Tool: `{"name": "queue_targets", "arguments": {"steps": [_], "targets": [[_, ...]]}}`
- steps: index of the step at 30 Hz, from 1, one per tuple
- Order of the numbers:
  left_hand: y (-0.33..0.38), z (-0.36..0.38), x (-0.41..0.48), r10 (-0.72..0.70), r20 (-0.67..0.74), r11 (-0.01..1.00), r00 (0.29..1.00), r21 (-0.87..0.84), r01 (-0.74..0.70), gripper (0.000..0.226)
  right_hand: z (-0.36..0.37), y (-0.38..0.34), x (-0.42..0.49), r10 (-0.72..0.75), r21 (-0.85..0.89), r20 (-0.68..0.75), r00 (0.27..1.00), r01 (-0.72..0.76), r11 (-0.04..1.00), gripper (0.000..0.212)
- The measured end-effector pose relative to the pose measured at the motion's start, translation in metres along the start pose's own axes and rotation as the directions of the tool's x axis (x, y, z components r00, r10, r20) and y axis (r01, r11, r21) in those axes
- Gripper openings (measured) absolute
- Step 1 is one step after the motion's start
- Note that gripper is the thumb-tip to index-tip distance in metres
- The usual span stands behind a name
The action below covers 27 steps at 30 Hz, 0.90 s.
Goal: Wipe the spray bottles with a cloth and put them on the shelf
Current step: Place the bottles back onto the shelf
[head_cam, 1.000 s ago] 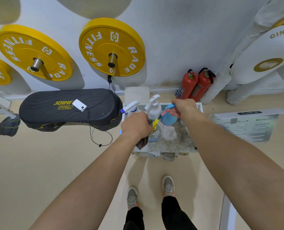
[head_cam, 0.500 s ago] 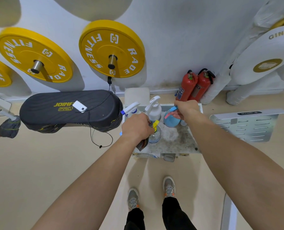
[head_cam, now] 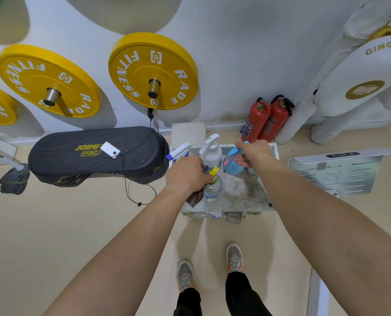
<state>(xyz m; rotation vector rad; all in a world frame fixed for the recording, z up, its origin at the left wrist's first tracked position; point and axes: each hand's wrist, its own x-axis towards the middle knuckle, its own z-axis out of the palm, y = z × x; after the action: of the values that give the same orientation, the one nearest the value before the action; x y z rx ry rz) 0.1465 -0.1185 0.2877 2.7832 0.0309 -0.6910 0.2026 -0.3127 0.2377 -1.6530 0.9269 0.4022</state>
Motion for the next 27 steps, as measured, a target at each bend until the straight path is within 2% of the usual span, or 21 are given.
{"name": "queue_targets", "arguments": {"steps": [4, 10, 13, 15, 18, 20, 23, 27], "targets": [[0.004, -0.017, -0.01, 0.016, -0.046, 1.0, 0.999, -0.021, -0.017, 0.033, -0.012, 0.001, -0.009, -0.021, 0.033, -0.02, 1.0, 0.022, 0.999, 0.033], [0.043, -0.022, -0.01, 0.105, -0.07, 0.989, 0.992, -0.097, -0.112, 0.029, -0.066, 0.01, -0.016, -0.147, -0.027, -0.121, 0.982, 0.144, 0.989, 0.022], [0.077, -0.003, -0.006, 0.15, 0.007, 0.975, 0.989, -0.164, -0.147, 0.019, -0.094, 0.027, -0.011, -0.215, -0.118, -0.181, 0.96, 0.196, 0.973, 0.014], [0.095, 0.017, 0.002, 0.159, 0.057, 0.975, 0.986, -0.168, -0.147, 0.018, -0.108, 0.037, -0.003, -0.294, -0.203, -0.214, 0.931, 0.252, 0.946, 0.016], [0.113, 0.053, 0.013, 0.177, 0.062, 0.975, 0.982, -0.146, -0.167, 0.02, -0.119, 0.05, 0.01, -0.394, -0.378, -0.144, 0.908, 0.318, 0.87, 0.02], [0.121, 0.076, 0.018, 0.168, 0.03, 0.976, 0.985, -0.146, -0.162, 0.028, -0.121, 0.057, 0.023, -0.42, -0.444, -0.048, 0.906, 0.357, 0.822, 0.026], [0.133, 0.101, 0.026, 0.146, -0.025, 0.982, 0.989, -0.118, -0.148, 0.054, -0.119, 0.067, 0.042, -0.442, -0.508, 0.071, 0.894, 0.414, 0.756, 0.034], [0.146, 0.117, 0.044, 0.163, -0.06, 0.977, 0.985, -0.131, -0.169, 0.085, -0.111, 0.078, 0.063, -0.44, -0.574, 0.155, 0.884, 0.443, 0.689, 0.034]]}}
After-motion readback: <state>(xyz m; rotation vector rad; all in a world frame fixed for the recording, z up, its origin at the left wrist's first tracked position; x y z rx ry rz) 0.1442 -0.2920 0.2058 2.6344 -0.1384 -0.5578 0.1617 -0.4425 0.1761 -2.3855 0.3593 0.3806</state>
